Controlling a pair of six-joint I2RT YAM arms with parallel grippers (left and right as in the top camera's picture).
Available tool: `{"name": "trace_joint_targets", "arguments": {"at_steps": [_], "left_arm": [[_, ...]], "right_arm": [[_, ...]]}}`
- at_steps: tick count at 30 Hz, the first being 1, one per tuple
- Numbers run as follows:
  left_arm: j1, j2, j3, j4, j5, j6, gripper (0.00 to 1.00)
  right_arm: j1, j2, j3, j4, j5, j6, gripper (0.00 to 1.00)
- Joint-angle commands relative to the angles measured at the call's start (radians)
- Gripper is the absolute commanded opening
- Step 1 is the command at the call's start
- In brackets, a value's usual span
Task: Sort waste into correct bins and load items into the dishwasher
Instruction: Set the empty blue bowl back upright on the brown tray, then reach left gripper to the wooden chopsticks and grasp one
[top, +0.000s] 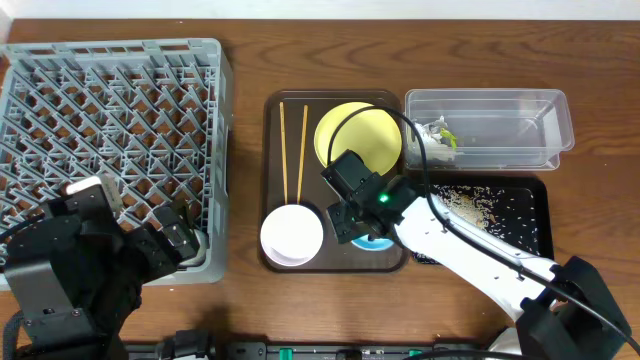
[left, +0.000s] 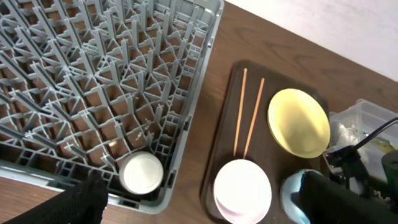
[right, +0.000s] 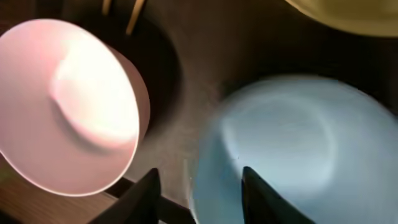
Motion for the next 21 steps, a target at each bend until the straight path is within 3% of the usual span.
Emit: {"name": "trace_joint_targets", "arguments": {"at_steps": [1, 4, 8, 12, 18, 21], "left_arm": [[0.003, 0.003, 0.009, -0.002, 0.014, -0.089, 0.99], [0.003, 0.004, 0.009, 0.029, 0.047, -0.105, 0.99], [-0.003, 0.052, 0.012, 0.082, 0.218, -0.089, 0.98], [-0.065, 0.204, 0.034, 0.053, 0.225, -0.057, 1.00], [-0.218, 0.467, 0.077, 0.056, 0.095, -0.021, 1.00], [-0.289, 0.585, 0.089, 0.084, -0.034, -0.018, 0.98]], "right_arm": [[-0.013, -0.023, 0.025, -0.026, -0.005, -0.003, 0.41], [-0.049, -0.084, 0.055, -0.065, -0.005, -0.003, 0.42], [-0.133, -0.208, 0.093, -0.097, -0.006, -0.003, 0.51], [-0.260, -0.313, 0.138, -0.137, -0.076, -0.003, 0.50], [-0.420, -0.397, 0.149, -0.228, -0.170, -0.046, 0.52], [-0.447, -0.396, 0.147, -0.274, -0.170, -0.075, 0.60]]}}
